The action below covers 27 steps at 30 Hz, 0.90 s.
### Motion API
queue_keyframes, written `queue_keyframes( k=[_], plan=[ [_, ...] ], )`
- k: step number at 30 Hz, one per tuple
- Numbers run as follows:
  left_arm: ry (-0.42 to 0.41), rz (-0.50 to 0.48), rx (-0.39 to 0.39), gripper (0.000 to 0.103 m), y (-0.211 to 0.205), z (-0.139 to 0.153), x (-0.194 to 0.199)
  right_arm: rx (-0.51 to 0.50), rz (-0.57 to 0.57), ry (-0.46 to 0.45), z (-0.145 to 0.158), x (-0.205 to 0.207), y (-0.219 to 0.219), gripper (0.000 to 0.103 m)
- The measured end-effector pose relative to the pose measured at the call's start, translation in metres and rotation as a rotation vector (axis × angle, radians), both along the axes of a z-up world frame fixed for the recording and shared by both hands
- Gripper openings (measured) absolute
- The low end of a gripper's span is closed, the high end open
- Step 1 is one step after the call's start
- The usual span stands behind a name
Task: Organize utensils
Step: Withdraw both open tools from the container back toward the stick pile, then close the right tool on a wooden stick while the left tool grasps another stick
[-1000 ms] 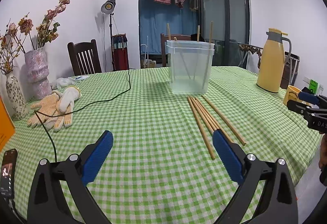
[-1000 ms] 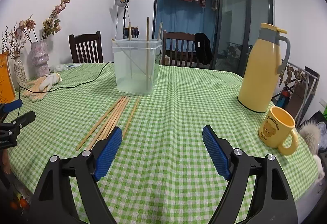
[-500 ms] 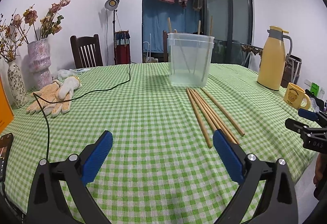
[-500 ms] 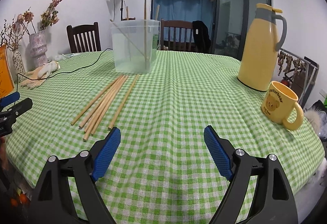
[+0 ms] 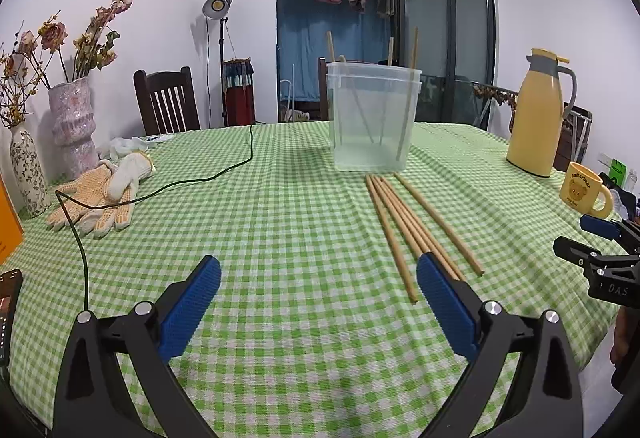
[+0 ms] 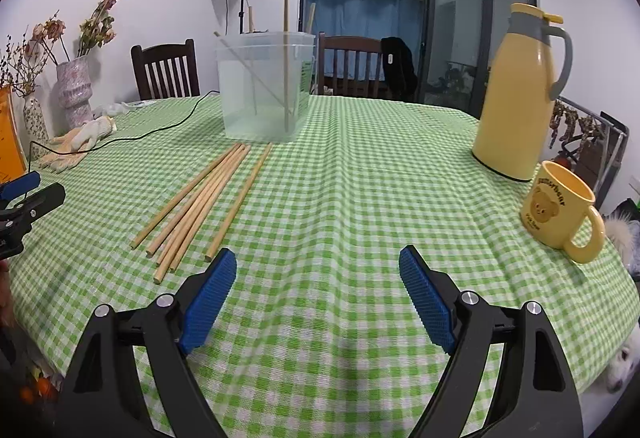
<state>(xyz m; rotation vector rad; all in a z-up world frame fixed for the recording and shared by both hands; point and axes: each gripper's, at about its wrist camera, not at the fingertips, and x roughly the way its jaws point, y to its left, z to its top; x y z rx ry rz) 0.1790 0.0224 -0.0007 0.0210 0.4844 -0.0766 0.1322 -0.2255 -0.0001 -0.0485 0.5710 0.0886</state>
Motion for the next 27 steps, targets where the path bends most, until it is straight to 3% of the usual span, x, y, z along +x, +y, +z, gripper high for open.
queue_keyframes(
  k=[15, 20, 25, 27],
  plan=[
    [0.119, 0.056, 0.028, 0.095, 0.033, -0.017, 0.030, 0.008, 0.069, 0.093, -0.008, 0.031, 0.039, 0.080],
    [0.165, 0.047, -0.006, 0.095, 0.039, -0.022, 0.037, -0.002, 0.112, 0.119, -0.007, 0.036, 0.058, 0.065],
    [0.195, 0.026, 0.004, 0.095, 0.033, -0.022, 0.042, -0.018, 0.114, 0.191, -0.020, 0.050, 0.069, 0.034],
    [0.181, 0.015, 0.014, 0.095, 0.026, -0.019, 0.043, -0.010, 0.108, 0.218, -0.024, 0.056, 0.069, 0.031]
  ],
)
